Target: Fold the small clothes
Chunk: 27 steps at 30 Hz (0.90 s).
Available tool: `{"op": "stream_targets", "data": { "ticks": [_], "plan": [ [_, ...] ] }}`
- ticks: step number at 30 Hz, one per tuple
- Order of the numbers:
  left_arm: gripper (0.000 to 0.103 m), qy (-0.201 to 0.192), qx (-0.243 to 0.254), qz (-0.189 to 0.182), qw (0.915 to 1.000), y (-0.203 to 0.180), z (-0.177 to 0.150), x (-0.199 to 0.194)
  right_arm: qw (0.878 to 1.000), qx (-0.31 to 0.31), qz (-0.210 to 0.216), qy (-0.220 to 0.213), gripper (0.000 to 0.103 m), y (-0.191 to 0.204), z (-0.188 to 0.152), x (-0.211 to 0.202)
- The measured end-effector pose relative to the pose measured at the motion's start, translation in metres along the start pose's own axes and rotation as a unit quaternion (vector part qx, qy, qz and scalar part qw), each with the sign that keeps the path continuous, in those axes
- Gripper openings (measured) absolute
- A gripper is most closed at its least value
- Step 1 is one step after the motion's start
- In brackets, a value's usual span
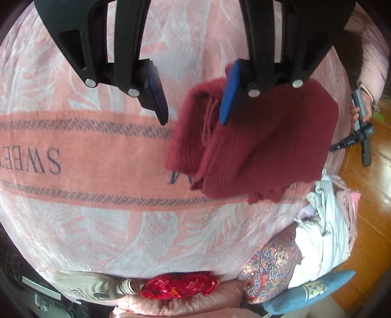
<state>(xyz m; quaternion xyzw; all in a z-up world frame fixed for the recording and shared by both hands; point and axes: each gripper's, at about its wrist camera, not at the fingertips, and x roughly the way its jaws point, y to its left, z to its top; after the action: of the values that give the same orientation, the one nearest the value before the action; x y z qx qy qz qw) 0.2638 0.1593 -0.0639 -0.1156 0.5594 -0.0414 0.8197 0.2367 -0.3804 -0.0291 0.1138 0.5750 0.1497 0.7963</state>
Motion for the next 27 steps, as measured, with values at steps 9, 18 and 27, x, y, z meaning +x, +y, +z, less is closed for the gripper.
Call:
{"op": "stream_targets", "data": {
  "ticks": [9, 18, 27],
  "plan": [
    [0.018, 0.012, 0.011, 0.02, 0.9997, -0.003, -0.051, -0.033, 0.998, -0.031, 0.045, 0.043, 0.043, 0.021, -0.057, 0.02],
    [0.037, 0.003, 0.074, 0.03, 0.9968, -0.03, -0.054, -0.028, 0.997, -0.034, 0.067, 0.022, 0.023, 0.055, -0.02, 0.007],
    [0.037, 0.015, 0.074, 0.029, 0.9967, -0.034, -0.058, -0.014, 0.996, 0.041, 0.081, -0.016, 0.01, 0.06, 0.04, 0.027]
  ]
}}
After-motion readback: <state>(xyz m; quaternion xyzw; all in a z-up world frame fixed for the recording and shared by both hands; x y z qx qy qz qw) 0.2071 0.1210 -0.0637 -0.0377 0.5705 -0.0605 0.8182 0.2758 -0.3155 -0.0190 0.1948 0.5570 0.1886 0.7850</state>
